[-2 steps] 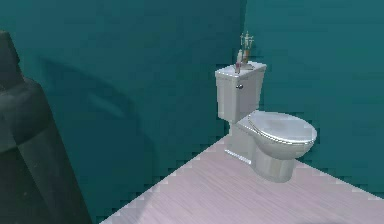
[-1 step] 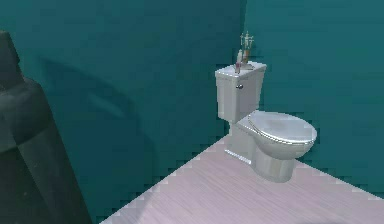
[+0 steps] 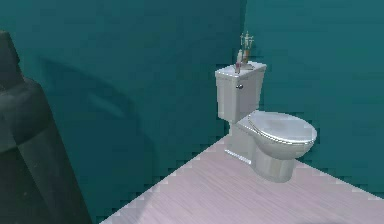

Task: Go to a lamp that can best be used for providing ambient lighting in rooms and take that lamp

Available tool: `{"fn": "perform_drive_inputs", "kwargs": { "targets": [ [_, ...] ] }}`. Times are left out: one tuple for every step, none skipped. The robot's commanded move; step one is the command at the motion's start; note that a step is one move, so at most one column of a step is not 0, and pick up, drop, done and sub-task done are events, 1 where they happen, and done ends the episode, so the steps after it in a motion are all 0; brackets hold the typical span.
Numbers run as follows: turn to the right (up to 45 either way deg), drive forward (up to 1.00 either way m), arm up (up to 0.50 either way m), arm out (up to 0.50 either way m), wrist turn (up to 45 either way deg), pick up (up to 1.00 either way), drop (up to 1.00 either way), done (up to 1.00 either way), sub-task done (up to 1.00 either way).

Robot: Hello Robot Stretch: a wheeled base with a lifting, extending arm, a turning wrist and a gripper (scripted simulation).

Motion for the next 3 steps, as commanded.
{"fn": "perform_drive_inputs", "kwargs": {
  "targets": [
    [0.0, 0.00, 0.00, 0.00, 15.0, 0.00, 0.00, 0.00, 0.00],
    [0.0, 0.00, 0.00, 0.00, 0.0, 1.00, 0.00, 0.00, 0.00],
    [0.0, 0.00, 0.00, 0.00, 0.0, 0.00, 0.00, 1.00, 0.00]
  ]
}}
